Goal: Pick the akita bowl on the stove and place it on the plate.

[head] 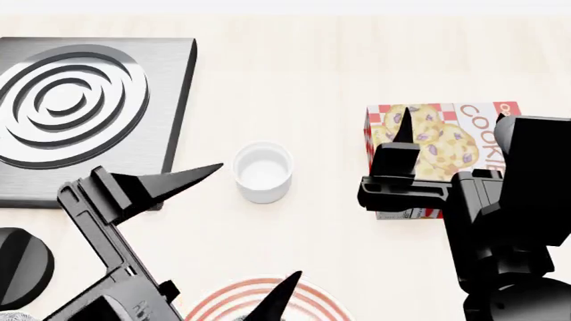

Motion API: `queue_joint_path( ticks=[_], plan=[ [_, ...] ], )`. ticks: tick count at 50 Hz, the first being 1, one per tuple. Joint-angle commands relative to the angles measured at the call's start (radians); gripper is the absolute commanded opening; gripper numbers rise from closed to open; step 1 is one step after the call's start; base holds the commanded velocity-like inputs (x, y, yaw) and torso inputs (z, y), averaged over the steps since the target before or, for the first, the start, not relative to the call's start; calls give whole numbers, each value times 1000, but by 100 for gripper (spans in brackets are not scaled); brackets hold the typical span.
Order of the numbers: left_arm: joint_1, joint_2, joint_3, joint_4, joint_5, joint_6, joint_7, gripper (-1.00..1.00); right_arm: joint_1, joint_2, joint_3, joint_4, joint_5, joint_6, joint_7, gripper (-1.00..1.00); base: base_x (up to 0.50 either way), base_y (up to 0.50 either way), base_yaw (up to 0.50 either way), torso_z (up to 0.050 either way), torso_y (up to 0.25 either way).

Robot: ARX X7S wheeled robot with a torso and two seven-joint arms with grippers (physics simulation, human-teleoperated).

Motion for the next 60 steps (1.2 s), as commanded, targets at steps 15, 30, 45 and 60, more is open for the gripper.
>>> queue_joint_path(
  ticks=[15,30,45,60],
  plan=[
    [48,-113,-127,-96,-80,165,4,100,-1,5,-3,-2,10,-1,9,100,0,0,0,0,0],
    [83,-155,-172,-139,-102,235,-8,100,2,9,-6,-3,18,1,15,100,0,0,0,0,0],
    [103,-191,-223,-180,-137,301,-17,100,-1,12,-15,9,9,-16,8,100,0,0,0,0,0],
    [123,-217,-249,-208,-156,339,-15,100,1,15,-15,2,20,-10,18,100,0,0,0,0,0]
  ],
)
